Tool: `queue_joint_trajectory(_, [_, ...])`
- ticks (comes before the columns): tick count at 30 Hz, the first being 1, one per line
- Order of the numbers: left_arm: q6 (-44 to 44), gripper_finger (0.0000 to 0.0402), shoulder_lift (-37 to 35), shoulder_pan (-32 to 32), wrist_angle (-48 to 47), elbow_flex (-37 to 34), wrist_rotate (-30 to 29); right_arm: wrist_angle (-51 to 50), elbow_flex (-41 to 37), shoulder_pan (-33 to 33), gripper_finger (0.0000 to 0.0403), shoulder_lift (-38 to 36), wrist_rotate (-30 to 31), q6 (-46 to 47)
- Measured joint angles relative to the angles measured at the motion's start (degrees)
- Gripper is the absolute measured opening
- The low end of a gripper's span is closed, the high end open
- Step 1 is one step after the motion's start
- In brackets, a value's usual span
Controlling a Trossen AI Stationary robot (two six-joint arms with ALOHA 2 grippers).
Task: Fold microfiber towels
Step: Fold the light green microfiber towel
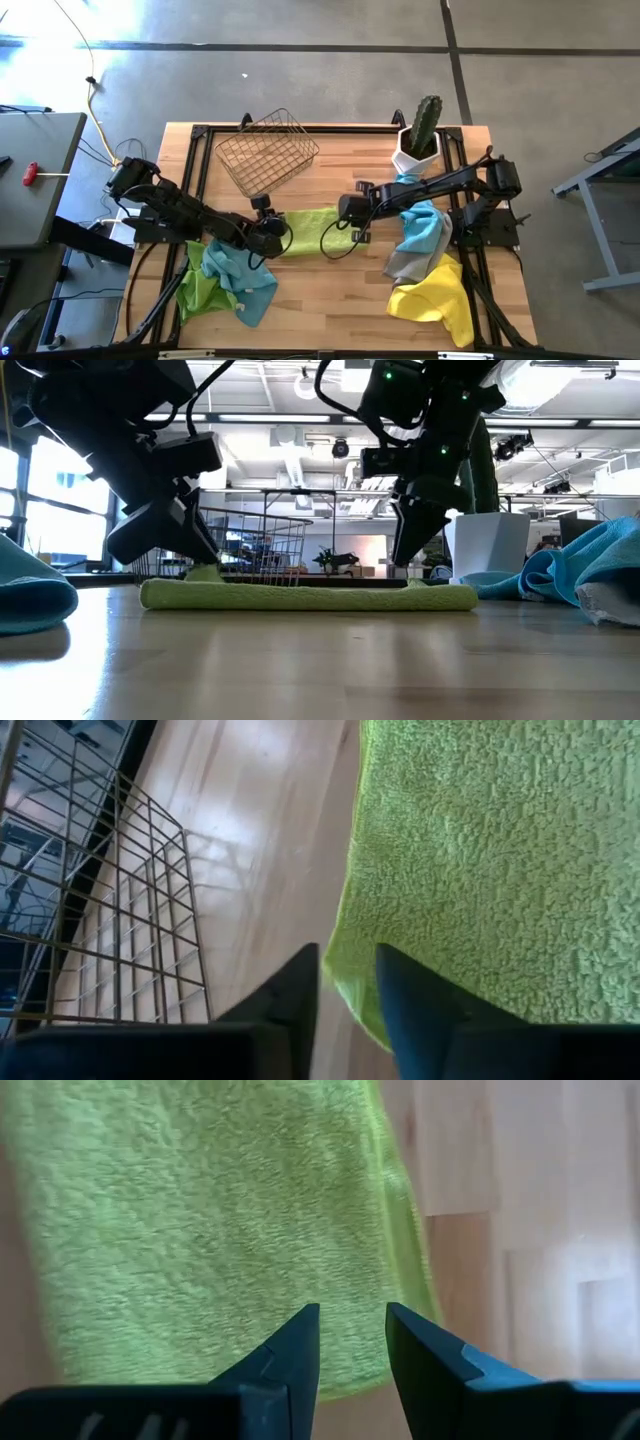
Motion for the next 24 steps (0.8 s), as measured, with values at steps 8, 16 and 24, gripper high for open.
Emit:
queue_joint_trajectory(8, [-2.38, 0.0177, -1.83, -0.42, 0.17, 1.51, -1.9, -3.64, 0.0, 1.85, 0.011, 0.0, -6.9, 14.21])
queue_joint_trajectory(16, [-0.45, 0.0158, -2.1, -0.33, 0.69, 1.06, 22.93, -8.94, 0.0, 5.53, 0.011, 0.0, -3.28, 22.92])
queue_joint_trajectory(24, [-1.03, 0.0136, -1.76, 3.14, 6.92, -5.39, 24.95, -10.15, -5.29, 3.85, 0.011, -0.53, -3.52, 27.8])
